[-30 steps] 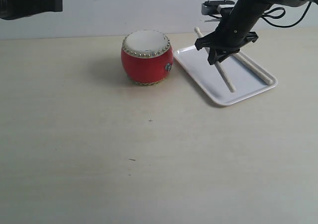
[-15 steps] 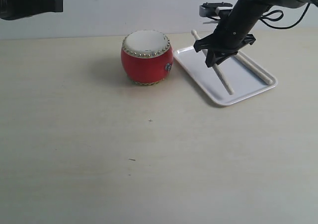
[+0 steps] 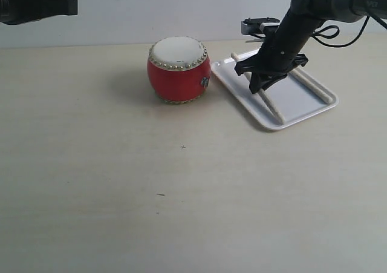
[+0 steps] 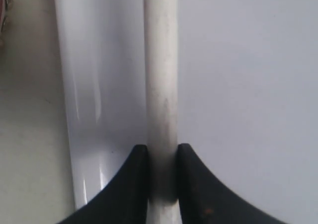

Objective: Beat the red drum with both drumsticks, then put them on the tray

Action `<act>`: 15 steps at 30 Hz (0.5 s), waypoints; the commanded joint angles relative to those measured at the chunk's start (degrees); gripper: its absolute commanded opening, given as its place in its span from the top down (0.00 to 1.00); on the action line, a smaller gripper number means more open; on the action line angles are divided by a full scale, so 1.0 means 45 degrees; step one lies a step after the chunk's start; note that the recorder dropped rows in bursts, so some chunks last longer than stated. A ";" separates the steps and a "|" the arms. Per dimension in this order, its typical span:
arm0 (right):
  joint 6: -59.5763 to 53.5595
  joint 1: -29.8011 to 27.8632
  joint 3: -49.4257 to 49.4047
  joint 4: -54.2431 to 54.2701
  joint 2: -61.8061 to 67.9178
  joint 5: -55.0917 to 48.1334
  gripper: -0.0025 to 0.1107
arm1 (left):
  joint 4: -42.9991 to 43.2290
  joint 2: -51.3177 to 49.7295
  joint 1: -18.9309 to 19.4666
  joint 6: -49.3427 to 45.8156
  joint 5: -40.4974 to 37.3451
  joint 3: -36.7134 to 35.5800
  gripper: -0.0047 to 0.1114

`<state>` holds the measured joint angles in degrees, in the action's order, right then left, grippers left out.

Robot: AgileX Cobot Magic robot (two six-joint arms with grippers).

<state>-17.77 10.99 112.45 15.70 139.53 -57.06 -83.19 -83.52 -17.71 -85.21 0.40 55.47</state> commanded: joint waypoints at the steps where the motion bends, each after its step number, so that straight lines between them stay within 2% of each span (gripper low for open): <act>1: -0.0118 -0.0054 -0.0025 0.0067 -0.0068 0.0014 0.98 | 0.0015 0.0041 -0.0072 -0.0061 -0.0089 -0.0038 0.96; 4: -0.0118 -0.0054 -0.0025 0.0067 -0.0068 0.0014 0.94 | 0.0015 0.0041 -0.0072 -0.0061 -0.0089 -0.0038 0.96; 12: -0.0118 -0.0054 -0.0025 0.0088 -0.0068 0.0090 0.67 | 0.0015 0.0041 -0.0072 -0.0061 -0.0089 -0.0038 0.96; 15: -0.0118 -0.0054 -0.0025 0.0170 -0.0068 0.0143 0.62 | 0.0015 0.0041 -0.0072 -0.0061 -0.0089 -0.0038 0.96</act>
<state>-17.77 10.99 112.45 15.70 139.53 -57.06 -83.19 -83.52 -17.71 -85.21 0.40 55.47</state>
